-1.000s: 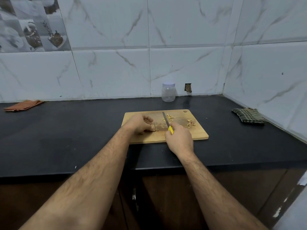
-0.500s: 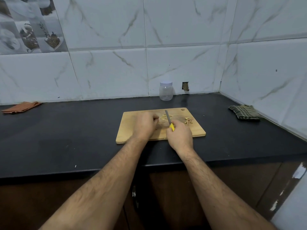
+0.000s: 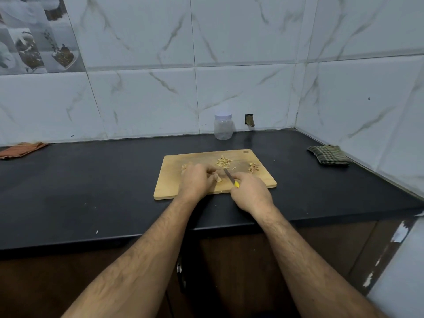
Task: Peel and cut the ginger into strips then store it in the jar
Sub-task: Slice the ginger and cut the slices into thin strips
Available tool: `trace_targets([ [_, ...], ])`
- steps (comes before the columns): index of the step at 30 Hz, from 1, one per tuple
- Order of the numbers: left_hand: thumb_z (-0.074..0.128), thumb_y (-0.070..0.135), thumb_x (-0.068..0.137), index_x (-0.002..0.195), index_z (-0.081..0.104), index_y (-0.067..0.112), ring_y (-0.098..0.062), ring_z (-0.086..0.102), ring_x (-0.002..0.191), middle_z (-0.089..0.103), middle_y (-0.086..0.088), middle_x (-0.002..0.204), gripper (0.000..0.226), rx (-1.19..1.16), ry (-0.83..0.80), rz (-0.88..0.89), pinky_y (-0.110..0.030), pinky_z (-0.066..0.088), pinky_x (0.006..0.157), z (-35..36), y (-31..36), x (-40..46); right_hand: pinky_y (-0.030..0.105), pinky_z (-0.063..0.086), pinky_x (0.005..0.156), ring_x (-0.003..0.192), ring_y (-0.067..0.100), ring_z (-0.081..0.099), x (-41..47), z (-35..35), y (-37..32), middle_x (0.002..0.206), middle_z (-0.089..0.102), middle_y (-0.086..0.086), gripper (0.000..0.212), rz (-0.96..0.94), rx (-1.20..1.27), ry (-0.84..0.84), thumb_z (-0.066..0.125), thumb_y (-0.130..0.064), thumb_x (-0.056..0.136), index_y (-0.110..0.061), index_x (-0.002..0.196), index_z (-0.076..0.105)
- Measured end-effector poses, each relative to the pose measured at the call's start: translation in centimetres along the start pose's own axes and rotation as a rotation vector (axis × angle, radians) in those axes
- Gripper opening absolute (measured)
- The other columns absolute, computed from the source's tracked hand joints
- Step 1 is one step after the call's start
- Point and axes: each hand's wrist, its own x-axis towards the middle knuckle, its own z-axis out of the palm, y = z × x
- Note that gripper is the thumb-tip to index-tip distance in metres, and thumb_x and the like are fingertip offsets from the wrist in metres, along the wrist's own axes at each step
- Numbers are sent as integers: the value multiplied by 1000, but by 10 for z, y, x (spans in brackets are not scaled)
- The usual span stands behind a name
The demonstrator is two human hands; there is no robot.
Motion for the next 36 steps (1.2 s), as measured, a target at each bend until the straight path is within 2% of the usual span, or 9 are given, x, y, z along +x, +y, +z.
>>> trace_targets([
  [4, 58, 46, 95, 119, 68, 43, -22, 47, 122, 70, 11, 117, 26, 235, -61, 40, -42, 29, 108, -1, 1, 1, 35, 52, 91, 117, 23, 58, -1, 2, -6, 132, 63, -3, 56, -35, -12, 0, 52, -12, 89, -33, 140, 55],
  [12, 55, 51, 94, 113, 71, 46, -17, 51, 120, 70, 14, 112, 25, 198, -59, -16, -42, 31, 101, 4, -3, -1, 34, 50, 92, 120, 21, 57, 3, 6, -12, 135, 62, -4, 52, -55, -80, -20, 53, -15, 91, -32, 140, 55],
  [18, 49, 50, 97, 112, 73, 41, -19, 49, 122, 69, 8, 113, 29, 290, -45, 1, -40, 28, 103, 4, 0, -5, 34, 50, 93, 119, 20, 58, 5, 5, -15, 133, 63, -5, 49, -72, -141, -51, 53, -17, 91, -35, 136, 59],
  [25, 47, 51, 96, 106, 75, 37, -17, 56, 113, 70, 7, 108, 33, 384, -16, 20, -40, 32, 98, 6, -1, -5, 33, 51, 90, 117, 20, 59, 8, 0, -16, 133, 63, -5, 48, -79, -201, -76, 53, -19, 92, -37, 135, 59],
  [32, 44, 50, 97, 103, 74, 32, -16, 58, 108, 70, 7, 103, 36, 458, -14, 50, -43, 31, 103, 8, 0, -3, 35, 52, 93, 115, 23, 60, 9, 3, -18, 129, 65, 2, 44, -98, -209, -98, 50, -14, 95, -30, 135, 61],
  [36, 43, 49, 98, 103, 74, 32, -16, 61, 106, 70, 7, 102, 36, 460, -26, 40, -44, 30, 105, 7, 1, -4, 35, 50, 98, 120, 24, 57, 10, 2, -18, 134, 62, 3, 48, -68, -188, -114, 48, -9, 94, -27, 138, 59],
])
